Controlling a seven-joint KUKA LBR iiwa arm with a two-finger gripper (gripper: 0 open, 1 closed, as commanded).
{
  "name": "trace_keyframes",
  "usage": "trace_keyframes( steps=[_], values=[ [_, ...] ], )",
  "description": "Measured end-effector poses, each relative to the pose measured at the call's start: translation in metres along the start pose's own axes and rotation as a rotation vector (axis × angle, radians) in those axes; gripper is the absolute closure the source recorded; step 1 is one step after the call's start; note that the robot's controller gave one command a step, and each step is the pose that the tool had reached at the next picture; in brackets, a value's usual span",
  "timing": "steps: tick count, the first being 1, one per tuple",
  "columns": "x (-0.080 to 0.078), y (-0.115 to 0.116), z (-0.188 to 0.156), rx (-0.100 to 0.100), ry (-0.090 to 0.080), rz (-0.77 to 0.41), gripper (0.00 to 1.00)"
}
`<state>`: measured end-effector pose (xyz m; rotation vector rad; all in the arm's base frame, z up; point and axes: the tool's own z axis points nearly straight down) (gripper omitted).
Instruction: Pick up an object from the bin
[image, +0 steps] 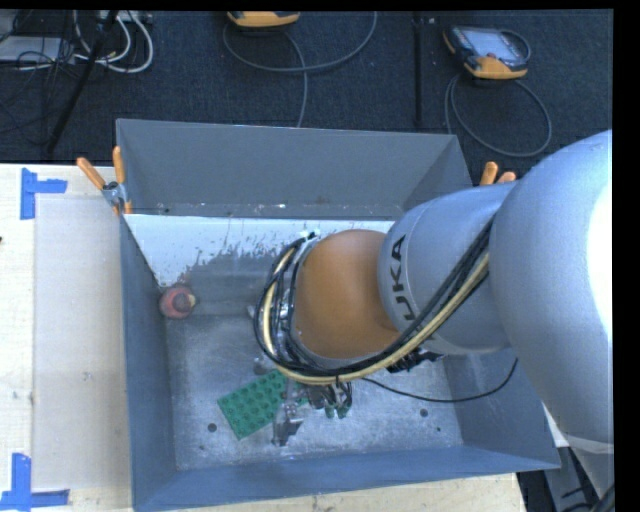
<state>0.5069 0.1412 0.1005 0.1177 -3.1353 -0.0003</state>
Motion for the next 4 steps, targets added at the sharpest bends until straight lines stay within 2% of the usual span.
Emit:
trace_keyframes(
  steps=[1,2,3,4],
  values=[
    [0.000,0.000,0.000,0.000,0.000,0.001,1.00],
    [0.000,0.000,0.000,0.000,0.000,0.001,0.00],
    [0.006,-0.060,-0.055,0.003,-0.007,-0.126,0.00],
    [-0.049,-0.017,0.020,0.000,0.002,-0.217,0.00]
  ],
)
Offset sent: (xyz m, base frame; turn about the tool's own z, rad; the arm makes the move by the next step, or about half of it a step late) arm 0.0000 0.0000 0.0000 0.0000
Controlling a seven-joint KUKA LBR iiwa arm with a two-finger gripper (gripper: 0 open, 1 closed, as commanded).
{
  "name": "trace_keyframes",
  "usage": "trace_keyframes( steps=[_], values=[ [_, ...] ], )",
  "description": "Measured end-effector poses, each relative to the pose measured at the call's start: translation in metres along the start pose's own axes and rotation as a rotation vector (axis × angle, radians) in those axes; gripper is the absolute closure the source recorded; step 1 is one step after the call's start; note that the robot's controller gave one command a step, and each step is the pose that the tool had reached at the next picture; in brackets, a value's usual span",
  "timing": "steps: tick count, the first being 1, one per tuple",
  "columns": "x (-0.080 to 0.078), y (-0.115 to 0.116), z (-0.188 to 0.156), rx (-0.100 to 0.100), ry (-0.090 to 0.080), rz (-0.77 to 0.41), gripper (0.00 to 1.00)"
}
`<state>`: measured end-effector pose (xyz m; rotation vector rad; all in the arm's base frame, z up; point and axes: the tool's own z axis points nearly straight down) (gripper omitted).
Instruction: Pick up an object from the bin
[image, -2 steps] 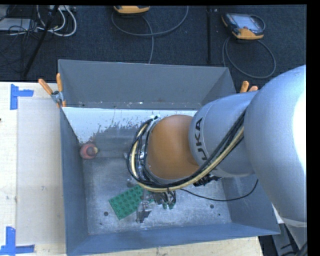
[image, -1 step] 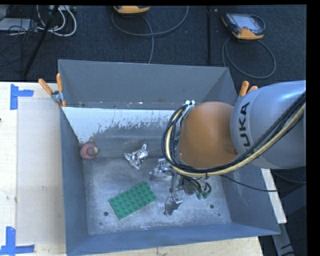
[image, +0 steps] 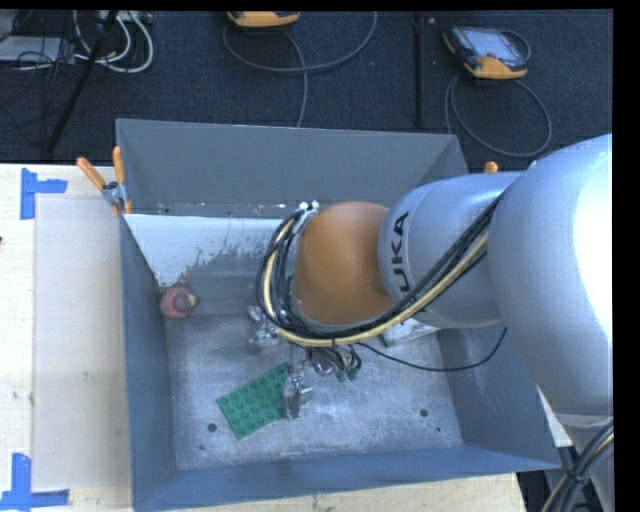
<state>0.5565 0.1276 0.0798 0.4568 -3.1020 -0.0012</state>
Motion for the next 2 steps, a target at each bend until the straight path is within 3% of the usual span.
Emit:
trace_keyframes(
  steps=[1,2],
  values=[
    [0.001,-0.001,-0.004,0.000,0.002,0.005,1.00],
    [-0.005,-0.005,-0.151,0.003,-0.015,-0.029,1.00]
  ],
)
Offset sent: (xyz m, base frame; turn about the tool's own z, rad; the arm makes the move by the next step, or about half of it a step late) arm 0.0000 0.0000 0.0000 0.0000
